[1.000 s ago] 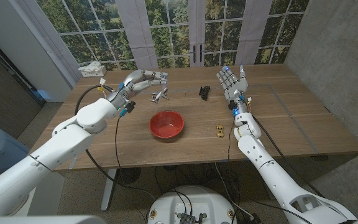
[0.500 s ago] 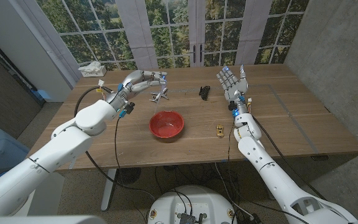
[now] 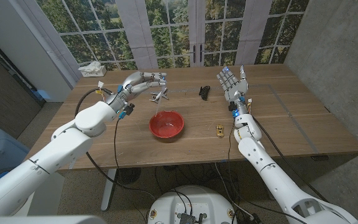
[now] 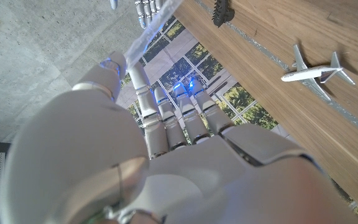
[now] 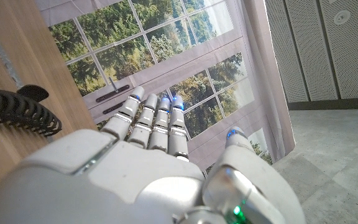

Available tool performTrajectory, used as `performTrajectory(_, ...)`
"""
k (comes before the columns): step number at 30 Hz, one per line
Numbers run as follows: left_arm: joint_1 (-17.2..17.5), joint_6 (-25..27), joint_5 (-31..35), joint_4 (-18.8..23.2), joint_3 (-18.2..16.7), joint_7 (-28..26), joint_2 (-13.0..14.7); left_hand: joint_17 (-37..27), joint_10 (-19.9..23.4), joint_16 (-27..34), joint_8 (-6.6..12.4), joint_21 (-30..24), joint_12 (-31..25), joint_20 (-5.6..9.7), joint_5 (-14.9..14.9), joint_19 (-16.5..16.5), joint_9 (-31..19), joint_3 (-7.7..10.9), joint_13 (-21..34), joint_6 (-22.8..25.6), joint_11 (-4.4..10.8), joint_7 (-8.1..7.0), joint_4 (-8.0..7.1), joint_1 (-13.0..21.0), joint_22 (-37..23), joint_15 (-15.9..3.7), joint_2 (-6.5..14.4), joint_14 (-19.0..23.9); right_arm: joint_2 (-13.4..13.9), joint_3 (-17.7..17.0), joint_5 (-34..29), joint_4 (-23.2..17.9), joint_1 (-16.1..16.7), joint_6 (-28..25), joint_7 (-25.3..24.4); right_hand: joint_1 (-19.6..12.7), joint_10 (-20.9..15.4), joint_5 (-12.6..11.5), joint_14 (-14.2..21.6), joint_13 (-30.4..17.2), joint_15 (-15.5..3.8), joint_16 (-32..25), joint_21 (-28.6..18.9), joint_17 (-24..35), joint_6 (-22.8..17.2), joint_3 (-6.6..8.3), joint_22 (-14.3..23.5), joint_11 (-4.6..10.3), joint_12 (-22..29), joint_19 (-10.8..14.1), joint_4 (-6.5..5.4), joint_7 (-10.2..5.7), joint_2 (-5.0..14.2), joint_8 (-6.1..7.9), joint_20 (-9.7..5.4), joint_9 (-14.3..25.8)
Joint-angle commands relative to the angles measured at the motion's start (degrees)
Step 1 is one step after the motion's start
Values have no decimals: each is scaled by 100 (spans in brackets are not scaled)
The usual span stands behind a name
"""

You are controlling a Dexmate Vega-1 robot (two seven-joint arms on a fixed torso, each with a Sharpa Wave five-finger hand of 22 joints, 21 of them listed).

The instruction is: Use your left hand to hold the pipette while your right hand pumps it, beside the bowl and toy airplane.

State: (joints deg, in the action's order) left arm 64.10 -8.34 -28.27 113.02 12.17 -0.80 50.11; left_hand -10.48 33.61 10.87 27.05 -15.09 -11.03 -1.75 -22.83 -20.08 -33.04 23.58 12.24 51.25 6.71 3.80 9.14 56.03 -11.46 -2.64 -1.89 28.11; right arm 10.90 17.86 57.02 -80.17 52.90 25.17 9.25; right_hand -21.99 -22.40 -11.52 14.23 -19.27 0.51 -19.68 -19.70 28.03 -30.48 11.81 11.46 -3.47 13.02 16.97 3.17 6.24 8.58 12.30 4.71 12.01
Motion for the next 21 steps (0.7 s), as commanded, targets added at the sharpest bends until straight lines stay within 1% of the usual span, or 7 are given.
performTrajectory(1,-57,-36,-110,-89,32,91,-32,-15,-51,21,-73,28,7,-13,56,17,40,-50,-6,-71,-15,3,-9,-33,-1,-657,-29,-29,5,17,-29,10,-15,11,-36,20,-23,13,1,-21,33,30,-28,18,-26,32,20,-40,41,4,21,26,13,15,20,5)
performTrajectory(9,-118,-40,-230,-180,52,116,-104,-16,-68,26,-121,33,-2,-30,96,28,98,-82,-9,-68,-27,9,-6,-46,-2,-628,-36,-39,1,30,-52,57,-84,-9,-54,37,-11,14,0,-23,34,35,-28,21,-30,42,20,-30,36,1,31,24,12,16,16,5)
performTrajectory(17,-251,4,-323,-294,100,157,-159,-19,-66,34,-147,33,-13,-35,119,30,139,-91,-10,-48,-32,7,-6,-40,-3,-627,-11,-41,-11,45,-72,156,-177,-33,-39,50,-9,15,5,-24,33,37,-28,23,-33,52,20,-23,35,-2,40,27,10,17,25,5)
performTrajectory(21,-335,22,-429,-384,116,168,-232,-20,-67,38,-162,32,-18,-33,132,27,162,-95,-11,-33,-34,22,-5,-34,-3,-628,6,-42,-15,66,-129,211,-212,-11,-36,57,-11,15,0,-24,36,41,-28,25,-28,58,20,-27,35,-4,46,25,10,14,23,5)
